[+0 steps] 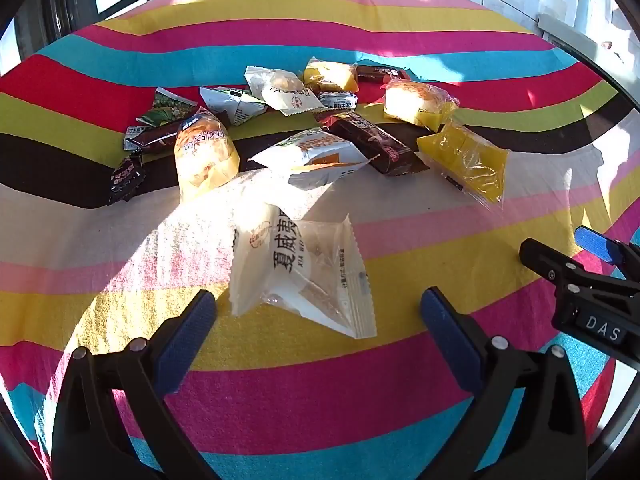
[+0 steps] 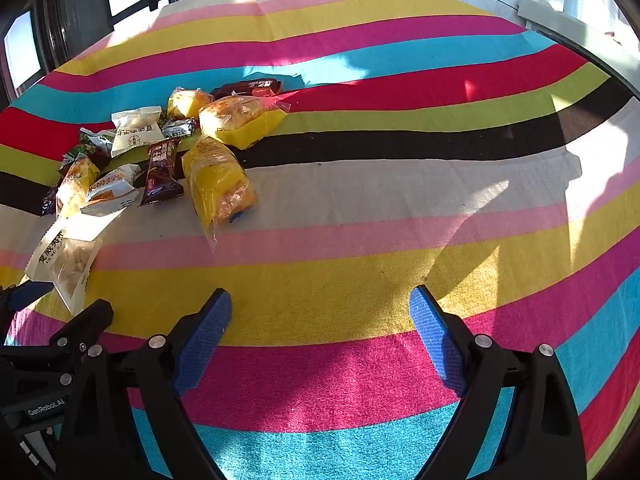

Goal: Organize snacks

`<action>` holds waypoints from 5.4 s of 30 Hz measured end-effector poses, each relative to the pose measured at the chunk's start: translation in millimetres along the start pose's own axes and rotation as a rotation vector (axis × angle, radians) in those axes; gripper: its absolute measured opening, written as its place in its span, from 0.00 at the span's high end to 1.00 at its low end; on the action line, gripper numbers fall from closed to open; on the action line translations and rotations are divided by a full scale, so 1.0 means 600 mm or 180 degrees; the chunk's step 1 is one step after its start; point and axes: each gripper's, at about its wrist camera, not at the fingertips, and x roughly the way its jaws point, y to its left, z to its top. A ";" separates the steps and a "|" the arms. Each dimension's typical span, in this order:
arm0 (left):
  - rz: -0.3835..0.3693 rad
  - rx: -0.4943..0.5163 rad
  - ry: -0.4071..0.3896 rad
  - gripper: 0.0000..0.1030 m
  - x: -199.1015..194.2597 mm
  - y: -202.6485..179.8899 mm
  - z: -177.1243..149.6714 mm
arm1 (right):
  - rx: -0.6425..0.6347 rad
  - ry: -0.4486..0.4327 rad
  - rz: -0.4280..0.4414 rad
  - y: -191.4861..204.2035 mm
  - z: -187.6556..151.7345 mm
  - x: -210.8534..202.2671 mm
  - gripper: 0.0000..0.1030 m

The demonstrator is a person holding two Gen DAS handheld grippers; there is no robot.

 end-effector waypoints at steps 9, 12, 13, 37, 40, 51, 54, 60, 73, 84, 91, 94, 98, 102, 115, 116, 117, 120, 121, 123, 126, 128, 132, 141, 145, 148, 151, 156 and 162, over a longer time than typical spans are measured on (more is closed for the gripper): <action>0.0001 0.0001 0.0003 0.01 0.000 0.000 0.000 | -0.0003 0.0000 -0.0004 0.001 0.000 0.000 0.15; 0.0002 0.0002 0.0003 0.01 0.000 -0.001 -0.001 | -0.0002 0.0001 -0.0003 0.001 0.000 0.000 0.15; 0.0001 0.0001 0.0003 0.01 0.000 0.000 0.000 | -0.0002 0.0001 -0.0004 0.001 0.000 0.000 0.15; 0.0002 0.0001 0.0004 0.01 0.000 0.000 0.000 | -0.0003 0.0002 -0.0005 0.002 -0.001 -0.001 0.15; 0.0002 0.0001 0.0003 0.01 0.000 0.000 0.000 | -0.0003 0.0001 -0.0004 0.002 -0.001 -0.001 0.15; 0.0001 0.0001 0.0004 0.01 0.000 0.000 0.000 | -0.0003 0.0002 -0.0005 0.002 -0.001 -0.001 0.15; 0.0002 0.0001 0.0004 0.01 0.000 0.000 0.000 | -0.0003 0.0002 -0.0005 0.002 -0.001 -0.001 0.15; 0.0002 0.0001 0.0004 0.01 0.000 0.000 -0.001 | -0.0002 0.0001 -0.0005 0.002 -0.001 -0.001 0.15; 0.0000 0.0000 0.0005 0.01 -0.001 0.001 -0.002 | -0.0003 0.0002 -0.0005 0.001 -0.001 0.000 0.15; 0.0001 0.0001 0.0004 0.01 -0.001 0.000 -0.002 | -0.0003 0.0002 -0.0006 0.001 -0.001 0.000 0.15; 0.0002 0.0001 0.0005 0.01 -0.001 0.000 -0.002 | -0.0003 0.0002 -0.0006 0.002 -0.001 0.000 0.15; 0.0001 0.0001 0.0004 0.01 -0.001 0.000 -0.002 | -0.0003 0.0002 -0.0005 0.000 -0.001 0.000 0.15; 0.0001 0.0001 0.0005 0.01 -0.002 -0.001 -0.001 | -0.0003 0.0002 -0.0005 -0.001 -0.001 0.002 0.15; 0.0002 0.0001 0.0005 0.01 -0.003 0.000 0.001 | -0.0004 0.0002 -0.0007 0.002 -0.001 -0.001 0.15; -0.0068 0.0072 0.0068 0.01 0.002 0.003 0.001 | -0.0283 0.0053 0.0470 0.016 0.001 -0.009 0.16; -0.0054 0.0058 0.0067 0.01 0.001 0.004 0.001 | -0.0343 0.0034 0.0502 0.023 0.005 -0.009 0.16; -0.0031 0.0021 0.0074 0.01 -0.002 0.009 -0.002 | -0.0397 0.0002 0.0537 0.031 0.010 -0.011 0.16; 0.0017 -0.0261 0.0038 0.01 -0.017 0.044 -0.016 | -0.0551 -0.0030 0.0617 0.059 0.032 -0.005 0.16; 0.0017 -0.0395 0.0023 0.01 -0.022 0.061 -0.020 | -0.0603 -0.0028 0.0589 0.069 0.042 0.000 0.16; -0.0042 -0.0599 -0.0018 0.01 -0.032 0.093 -0.027 | -0.0706 -0.0029 0.0508 0.084 0.067 0.014 0.16; -0.0060 -0.0712 -0.0028 0.01 -0.038 0.129 -0.032 | -0.0828 0.0016 0.0502 0.099 0.101 0.038 0.16; -0.0015 -0.0747 0.0008 0.01 -0.039 0.147 -0.033 | -0.0919 0.0044 0.0484 0.107 0.115 0.052 0.16; -0.0040 -0.0801 0.0037 0.01 -0.046 0.167 -0.038 | -0.1026 0.0044 0.0679 0.109 0.107 0.057 0.51; -0.0117 -0.0301 0.0016 0.01 -0.019 0.056 0.021 | -0.0545 -0.0231 0.0814 0.042 0.011 -0.033 0.65; 0.0123 0.0171 -0.0023 0.15 0.016 0.001 0.032 | -0.0300 -0.0301 0.0869 0.003 -0.030 -0.070 0.65; -0.0141 0.0152 -0.0040 0.65 -0.004 0.005 0.030 | -0.0191 -0.0359 0.0930 -0.016 -0.058 -0.100 0.65; -0.0533 0.0038 -0.0098 0.67 -0.036 0.026 0.009 | -0.0188 -0.0435 0.0962 -0.018 -0.085 -0.126 0.65; -0.0668 -0.0154 -0.0217 0.67 -0.085 0.043 -0.042 | -0.0084 -0.0445 0.1049 -0.021 -0.121 -0.142 0.65; -0.0785 -0.0268 -0.0277 0.66 -0.120 0.041 -0.103 | -0.0135 -0.0372 0.1024 -0.009 -0.141 -0.162 0.65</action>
